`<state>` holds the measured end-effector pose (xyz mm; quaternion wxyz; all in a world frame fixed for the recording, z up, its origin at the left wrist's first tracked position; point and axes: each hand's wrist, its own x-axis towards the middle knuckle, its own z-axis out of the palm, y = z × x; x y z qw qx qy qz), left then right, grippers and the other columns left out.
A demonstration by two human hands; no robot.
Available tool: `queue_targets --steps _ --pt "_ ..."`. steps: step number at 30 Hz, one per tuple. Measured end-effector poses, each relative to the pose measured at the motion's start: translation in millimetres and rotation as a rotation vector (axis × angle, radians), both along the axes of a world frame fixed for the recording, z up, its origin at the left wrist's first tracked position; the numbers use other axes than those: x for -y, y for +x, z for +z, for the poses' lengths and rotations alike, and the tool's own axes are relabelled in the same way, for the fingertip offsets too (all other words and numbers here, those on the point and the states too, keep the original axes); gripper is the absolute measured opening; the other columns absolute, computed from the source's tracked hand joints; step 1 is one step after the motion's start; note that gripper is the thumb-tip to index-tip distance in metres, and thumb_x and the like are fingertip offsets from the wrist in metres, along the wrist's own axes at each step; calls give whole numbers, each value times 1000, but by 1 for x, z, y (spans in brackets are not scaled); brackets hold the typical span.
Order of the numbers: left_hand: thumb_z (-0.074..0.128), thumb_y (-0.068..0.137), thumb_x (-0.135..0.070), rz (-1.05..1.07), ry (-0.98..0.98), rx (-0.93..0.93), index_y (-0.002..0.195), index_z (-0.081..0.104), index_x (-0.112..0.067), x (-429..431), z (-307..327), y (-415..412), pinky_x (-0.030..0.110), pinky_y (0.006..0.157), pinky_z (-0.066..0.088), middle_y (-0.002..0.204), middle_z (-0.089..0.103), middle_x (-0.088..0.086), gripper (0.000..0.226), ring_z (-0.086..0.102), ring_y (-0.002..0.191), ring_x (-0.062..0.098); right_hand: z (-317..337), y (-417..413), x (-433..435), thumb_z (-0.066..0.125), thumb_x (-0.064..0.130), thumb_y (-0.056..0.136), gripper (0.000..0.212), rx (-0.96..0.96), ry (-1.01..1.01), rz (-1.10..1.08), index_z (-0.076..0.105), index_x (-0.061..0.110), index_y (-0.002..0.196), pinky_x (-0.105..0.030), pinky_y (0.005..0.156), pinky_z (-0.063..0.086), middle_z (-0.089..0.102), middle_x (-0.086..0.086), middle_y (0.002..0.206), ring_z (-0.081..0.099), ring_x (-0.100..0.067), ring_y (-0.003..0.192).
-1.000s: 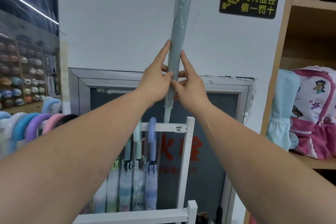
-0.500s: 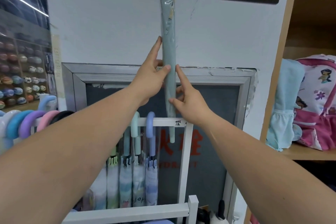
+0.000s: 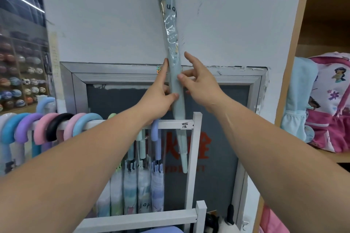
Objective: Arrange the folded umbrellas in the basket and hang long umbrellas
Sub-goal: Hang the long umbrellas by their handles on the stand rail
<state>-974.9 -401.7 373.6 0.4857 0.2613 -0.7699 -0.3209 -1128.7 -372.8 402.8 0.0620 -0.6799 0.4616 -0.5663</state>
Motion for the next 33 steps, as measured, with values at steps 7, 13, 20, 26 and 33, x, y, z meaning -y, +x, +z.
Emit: queue_targets --steps 7,13,20,26,33 --pt "56 101 -24 -3 -17 192 150 -7 -60 3 -5 1 35 71 53 86 74 7 87 61 65 16 -8 -10 -8 58 13 99 84 -169 78 53 11 59 150 -46 74 60 65 -19 93 62 -32 72" --pt "53 102 -23 16 -18 -125 147 16 -63 2 18 -8 46 105 50 127 65 -6 71 67 113 11 -27 -13 -13 61 15 97 89 -168 84 69 5 62 149 -48 82 59 64 -20 91 65 -34 81" --pt "56 101 -8 -29 37 -114 152 7 -59 -3 25 0 44 79 63 106 74 1 87 74 96 16 -41 -17 -17 63 27 96 83 -294 70 -14 11 57 152 -23 75 49 67 0 95 59 -3 66" --pt "63 96 -10 -82 115 38 146 -3 -67 -3 8 4 55 81 61 104 73 13 101 75 94 28 -13 -10 -10 58 29 100 70 -23 6 53 17 51 153 -31 89 56 69 8 103 67 0 83" --pt "64 95 -28 41 14 298 145 -7 -67 1 3 0 49 83 60 95 72 12 95 71 86 31 -9 -12 0 58 25 100 85 -21 52 100 -2 64 146 -55 87 57 74 -11 94 72 -30 89"
